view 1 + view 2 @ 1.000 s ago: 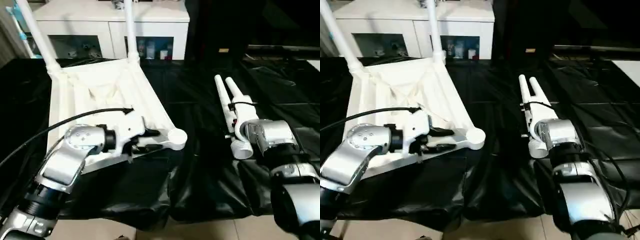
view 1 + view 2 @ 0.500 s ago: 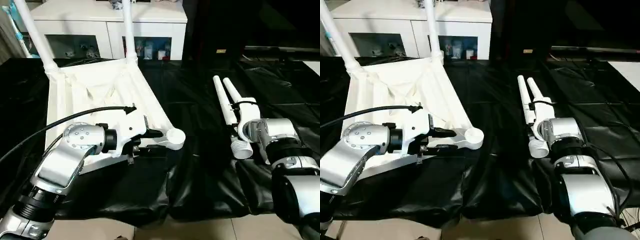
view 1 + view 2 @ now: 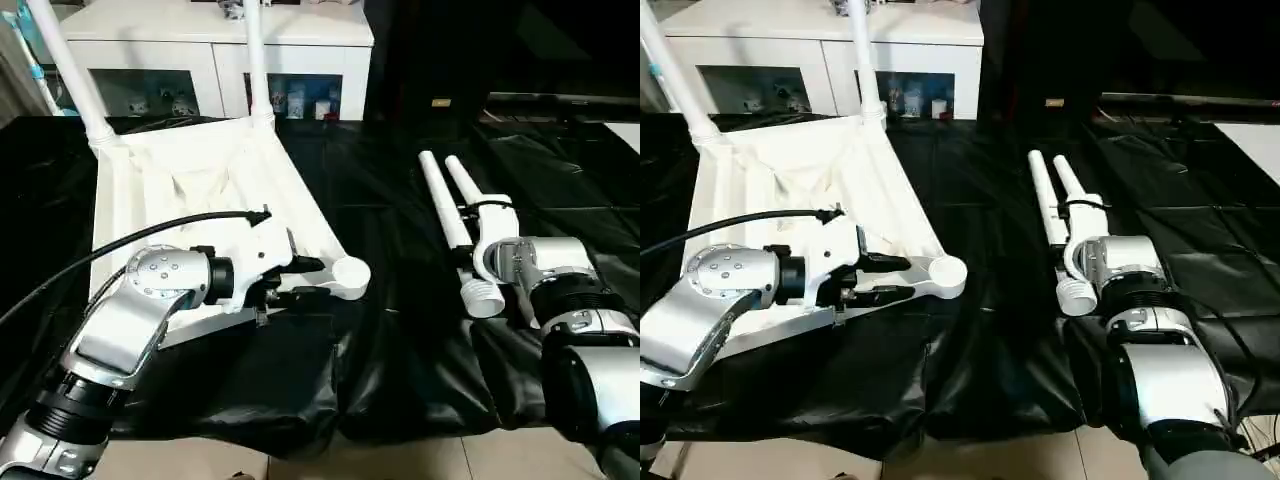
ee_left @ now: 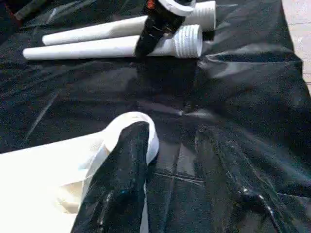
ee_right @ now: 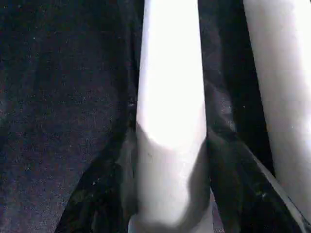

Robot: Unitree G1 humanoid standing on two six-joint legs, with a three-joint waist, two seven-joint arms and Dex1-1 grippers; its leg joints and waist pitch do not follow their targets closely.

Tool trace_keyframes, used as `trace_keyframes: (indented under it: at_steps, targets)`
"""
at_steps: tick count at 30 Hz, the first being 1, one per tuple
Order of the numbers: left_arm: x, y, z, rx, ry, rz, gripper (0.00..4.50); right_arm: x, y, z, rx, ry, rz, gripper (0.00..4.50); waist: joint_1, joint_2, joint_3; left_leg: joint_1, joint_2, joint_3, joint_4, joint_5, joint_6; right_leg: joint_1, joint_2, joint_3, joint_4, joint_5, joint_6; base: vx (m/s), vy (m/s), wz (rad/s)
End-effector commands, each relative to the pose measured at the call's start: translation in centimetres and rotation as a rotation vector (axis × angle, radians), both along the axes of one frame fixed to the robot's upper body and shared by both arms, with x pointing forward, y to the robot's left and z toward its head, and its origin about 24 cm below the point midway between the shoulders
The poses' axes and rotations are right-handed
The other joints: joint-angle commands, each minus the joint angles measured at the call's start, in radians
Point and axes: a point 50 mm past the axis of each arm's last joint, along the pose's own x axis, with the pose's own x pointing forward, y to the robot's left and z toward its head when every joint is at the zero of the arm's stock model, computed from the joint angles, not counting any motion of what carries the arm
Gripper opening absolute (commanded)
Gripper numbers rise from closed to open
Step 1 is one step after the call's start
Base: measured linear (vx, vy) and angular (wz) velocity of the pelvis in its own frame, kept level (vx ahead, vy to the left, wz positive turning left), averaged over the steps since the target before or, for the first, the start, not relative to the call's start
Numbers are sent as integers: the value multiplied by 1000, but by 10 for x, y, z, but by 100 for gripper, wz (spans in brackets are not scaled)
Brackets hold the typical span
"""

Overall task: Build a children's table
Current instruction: Pick table leg

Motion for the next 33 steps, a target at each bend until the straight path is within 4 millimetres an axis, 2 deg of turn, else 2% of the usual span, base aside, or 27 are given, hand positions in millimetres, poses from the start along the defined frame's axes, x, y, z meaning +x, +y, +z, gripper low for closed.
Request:
trace_keyframes:
  at_steps: [1, 3, 4, 6, 7, 9, 13, 14, 15, 16, 18, 19, 20, 22, 23, 24, 26, 31, 33]
  targets:
    - [4, 2, 7, 0, -41, 20, 186, -1, -2, -3, 15, 11, -15, 180, 2, -6, -63, 10, 42, -12, -64, -229, -13, 47, -76, 49, -73, -290, -178, 0, 0, 0]
    - [5, 2, 9, -11, -50, 31, 186, 0, -2, -2, 27, -4, -14, 179, 2, -6, -64, 9, 42, -11, -63, -225, -12, 48, -76, 49, -73, -285, -179, 0, 0, 0]
    - [6, 2, 10, -15, -52, 35, 186, 0, -2, -1, 33, -9, -13, 179, 3, -2, -64, 10, 43, -12, -63, -226, -14, 47, -76, 49, -72, -280, -181, 0, 0, 0]
    - [8, 2, 12, -26, -60, 52, 186, 3, -1, 3, 44, -44, -5, 179, 1, -4, -64, 9, 42, -12, -63, -230, -15, 48, -76, 49, -73, -276, -183, 0, 0, 0]
    - [14, 3, 15, -49, -79, 100, 186, 10, 3, 17, 92, -160, 25, 179, 2, 1, -65, 10, 41, -12, -62, -233, -14, 48, -76, 49, -73, -273, -183, 0, 0, 0]
    - [22, 4, 19, -82, -97, 159, 186, 15, 6, 32, 149, -288, 57, 179, 2, -3, -67, 8, 41, -11, -61, -226, -6, 51, -76, 49, -73, -254, -179, 0, 0, 0]
    - [37, -1, 28, -168, -137, 275, 186, 17, 10, 52, 296, -393, 82, 179, 6, -5, -72, 5, 41, -11, -58, -163, 24, 58, -73, 49, -64, -171, -194, 0, 0, 0]
    - [44, -4, 33, -221, -146, 338, 186, 17, 16, 67, 397, -496, 145, 179, 8, -2, -73, 5, 40, -11, -57, -151, 32, 58, -74, 48, -63, -155, -198, 0, 0, 0]
    - [45, -5, 34, -230, -146, 347, 186, 16, 17, 70, 417, -518, 162, 179, 7, -4, -72, 3, 39, -8, -57, -154, 40, 60, -70, 49, -66, -145, -195, 0, 0, 0]
    - [49, -10, 36, -290, -126, 380, 186, 12, 26, 82, 510, -607, 265, 179, 9, -4, -75, 2, 40, -10, -55, -144, 54, 63, -73, 48, -63, -121, -202, 0, 0, 0]
    - [51, -16, 40, -372, -86, 396, 186, 2, 36, 91, 582, -681, 400, 179, 15, 2, -77, 2, 45, -14, -54, -126, 76, 63, -78, 47, -60, -92, -211, 0, 0, 0]
    - [53, -22, 46, -460, -48, 408, 186, -6, 45, 93, 624, -690, 494, 179, 17, -3, -78, 2, 46, -13, -54, -116, 88, 62, -77, 46, -61, -80, -220, 0, 0, 0]
    - [55, -26, 50, -521, -27, 417, 186, -11, 50, 93, 650, -690, 550, 179, 20, -3, -76, 1, 44, -10, -52, -108, 95, 66, -75, 46, -62, -62, -232, 0, 0, 0]
    - [56, -29, 54, -572, -9, 425, 186, -16, 55, 94, 673, -690, 596, 179, 22, -6, -75, -1, 45, -13, -55, -117, 99, 64, -76, 43, -65, -97, -237, 0, 0, 0]
    - [58, -32, 60, -632, 7, 431, 186, -22, 59, 93, 697, -682, 638, 179, 27, -8, -73, 4, 43, -9, -52, -135, 94, 62, -77, 45, -73, -139, -230, 0, 0, 0]
    - [61, -37, 67, -700, 34, 437, 186, -28, 63, 93, 721, -683, 678, 179, 29, -13, -72, 4, 43, -9, -53, -139, 92, 62, -77, 46, -75, -156, -225, 0, 0, 0]
    - [63, -44, 76, -780, 71, 427, 186, -36, 69, 94, 758, -679, 732, 179, 38, -12, -69, 4, 45, -12, -55, -148, 82, 60, -80, 44, -80, -217, -201, 0, 0, 0]
    - [64, -50, 81, -820, 111, 419, 186, -44, 76, 96, 786, -679, 791, 179, 39, -13, -68, 2, 43, -14, -57, -150, 69, 56, -79, 43, -87, -276, -158, 0, 0, 0]
    - [64, -52, 80, -828, 142, 408, 212, -47, 78, 97, 783, -678, 813, 179, 41, -11, -70, 1, 43, -14, -56, -138, 67, 56, -79, 44, -85, -266, -153, 0, 0, 0]
